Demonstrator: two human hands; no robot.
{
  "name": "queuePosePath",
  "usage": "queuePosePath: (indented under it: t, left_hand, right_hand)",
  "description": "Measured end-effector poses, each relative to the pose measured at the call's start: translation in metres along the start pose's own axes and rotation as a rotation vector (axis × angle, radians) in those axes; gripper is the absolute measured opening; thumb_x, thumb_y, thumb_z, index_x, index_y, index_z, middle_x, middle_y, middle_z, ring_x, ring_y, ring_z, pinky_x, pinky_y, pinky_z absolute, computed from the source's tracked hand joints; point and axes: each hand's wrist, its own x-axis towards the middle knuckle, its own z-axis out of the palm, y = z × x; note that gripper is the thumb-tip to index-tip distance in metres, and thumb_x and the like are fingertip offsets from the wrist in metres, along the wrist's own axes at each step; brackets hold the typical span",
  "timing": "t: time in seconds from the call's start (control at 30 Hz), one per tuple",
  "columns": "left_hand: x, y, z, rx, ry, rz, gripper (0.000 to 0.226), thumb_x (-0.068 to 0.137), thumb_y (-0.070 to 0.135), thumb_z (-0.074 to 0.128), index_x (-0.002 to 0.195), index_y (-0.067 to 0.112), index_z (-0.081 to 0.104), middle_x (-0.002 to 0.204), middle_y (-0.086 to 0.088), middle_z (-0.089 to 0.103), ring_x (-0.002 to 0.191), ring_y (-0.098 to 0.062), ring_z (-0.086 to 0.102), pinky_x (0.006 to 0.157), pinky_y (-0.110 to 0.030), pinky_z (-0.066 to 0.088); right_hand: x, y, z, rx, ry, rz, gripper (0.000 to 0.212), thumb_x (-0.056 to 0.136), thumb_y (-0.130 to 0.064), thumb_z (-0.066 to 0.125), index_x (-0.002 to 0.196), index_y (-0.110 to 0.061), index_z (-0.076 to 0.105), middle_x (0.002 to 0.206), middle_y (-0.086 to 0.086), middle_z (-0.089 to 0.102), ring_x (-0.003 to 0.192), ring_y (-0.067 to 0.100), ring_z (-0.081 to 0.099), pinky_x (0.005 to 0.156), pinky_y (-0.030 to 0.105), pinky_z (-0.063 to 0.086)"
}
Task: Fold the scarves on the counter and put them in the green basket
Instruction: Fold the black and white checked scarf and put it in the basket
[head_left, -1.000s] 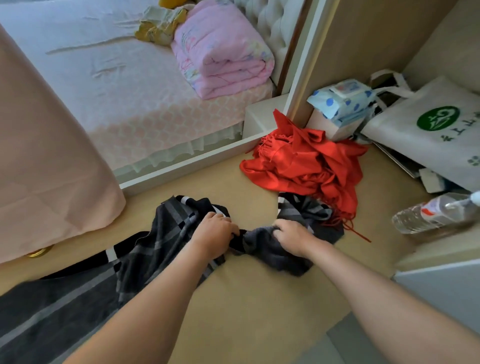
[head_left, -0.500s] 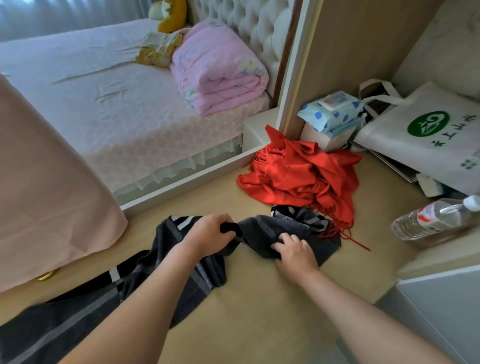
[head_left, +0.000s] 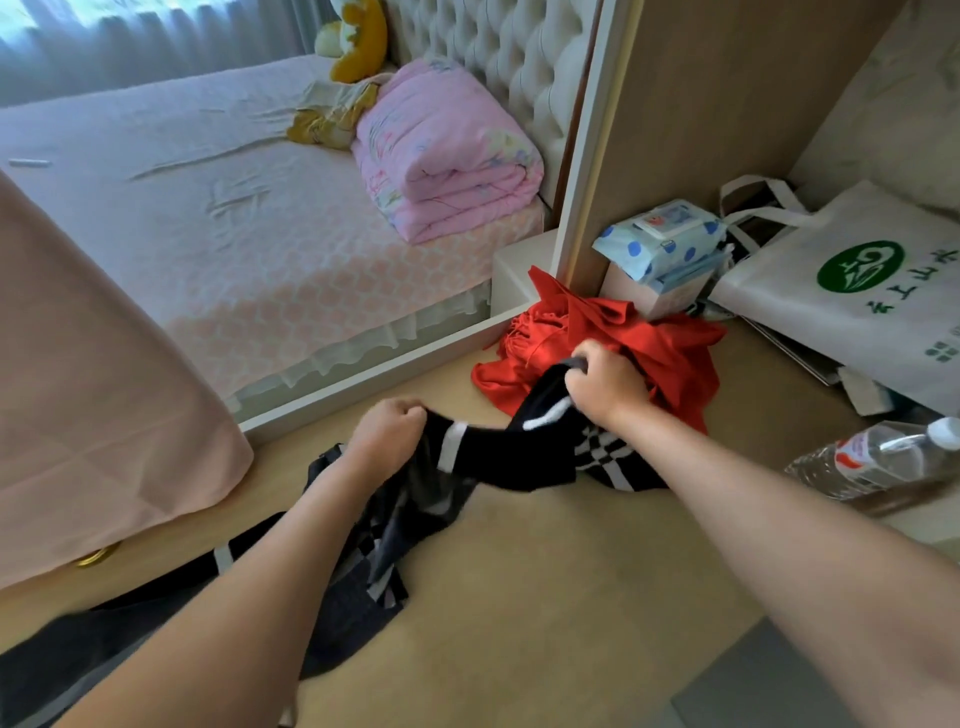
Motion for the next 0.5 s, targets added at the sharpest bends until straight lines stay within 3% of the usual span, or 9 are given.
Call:
queuePosePath:
  t: [0.07,0.13,0.2,0.3,0.37,0.43,0.5]
  left_hand:
    - [0.012,0.001,0.0,0.041,0.254,0.003,0.024,0.093,0.02,0.045,0.107,0.023,0.065,0.108,-0.003,0.064,0.103,-0.027,0.055,0.092,-0.04,0.045]
    - [0.02,0.0,0.002,0.165,0.347,-0.057,0.035,0.096,0.022,0.049,0.131,0.026,0.054,0.132,-0.005,0.052,0.126,-0.03,0.041,0.106,-0.045,0.035]
    - [0.021,-0.007,0.009,0.278,0.281,-0.093,0.048,0.095,0.02,0.052,0.142,0.028,0.042,0.142,-0.007,0.043,0.132,-0.03,0.034,0.109,-0.047,0.031]
    - [0.02,-0.018,0.026,0.335,0.163,-0.004,0.05,0.094,0.021,0.053,0.141,0.031,0.041,0.14,-0.005,0.046,0.129,-0.028,0.039,0.105,-0.046,0.038]
    - [0.02,-0.022,0.037,0.294,0.052,0.066,0.041,0.094,0.02,0.053,0.133,0.034,0.051,0.133,0.001,0.049,0.123,-0.024,0.046,0.099,-0.043,0.046]
    - [0.02,-0.026,0.051,0.329,-0.064,0.135,0.034,0.095,0.024,0.054,0.127,0.034,0.058,0.128,0.005,0.051,0.12,-0.02,0.049,0.095,-0.038,0.049]
    - [0.021,-0.03,0.064,0.41,-0.174,0.169,0.039,0.094,0.031,0.058,0.133,0.035,0.055,0.138,0.006,0.048,0.128,-0.02,0.045,0.1,-0.038,0.046]
  right_hand:
    - [0.015,-0.007,0.004,-0.213,0.199,-0.129,0.037,0.081,-0.014,0.065,0.116,-0.017,0.054,0.114,0.009,0.059,0.106,0.032,0.053,0.091,0.042,0.043]
    - [0.018,-0.007,0.013,-0.388,0.313,-0.299,0.054,0.077,-0.012,0.067,0.127,-0.017,0.048,0.122,0.011,0.051,0.11,0.033,0.049,0.09,0.044,0.044]
    - [0.009,-0.003,0.031,-0.344,0.231,-0.427,0.041,0.077,-0.005,0.061,0.116,-0.016,0.057,0.112,0.01,0.052,0.098,0.032,0.052,0.081,0.045,0.049]
    - [-0.007,0.011,0.059,-0.263,-0.151,-0.382,0.026,0.087,-0.017,0.058,0.112,-0.018,0.062,0.114,0.006,0.058,0.103,0.032,0.06,0.083,0.043,0.052]
    - [-0.014,0.026,0.074,-0.451,-0.261,-0.318,0.043,0.09,-0.032,0.061,0.13,-0.017,0.053,0.128,0.004,0.051,0.119,0.028,0.053,0.095,0.041,0.046]
    - [-0.014,0.039,0.082,-0.671,-0.212,-0.282,0.068,0.089,-0.047,0.063,0.144,-0.016,0.037,0.139,0.005,0.041,0.129,0.025,0.044,0.103,0.04,0.038]
    - [-0.008,0.047,0.085,-0.778,-0.176,-0.241,0.075,0.086,-0.059,0.061,0.145,-0.019,0.036,0.141,0.004,0.039,0.131,0.024,0.04,0.106,0.041,0.034]
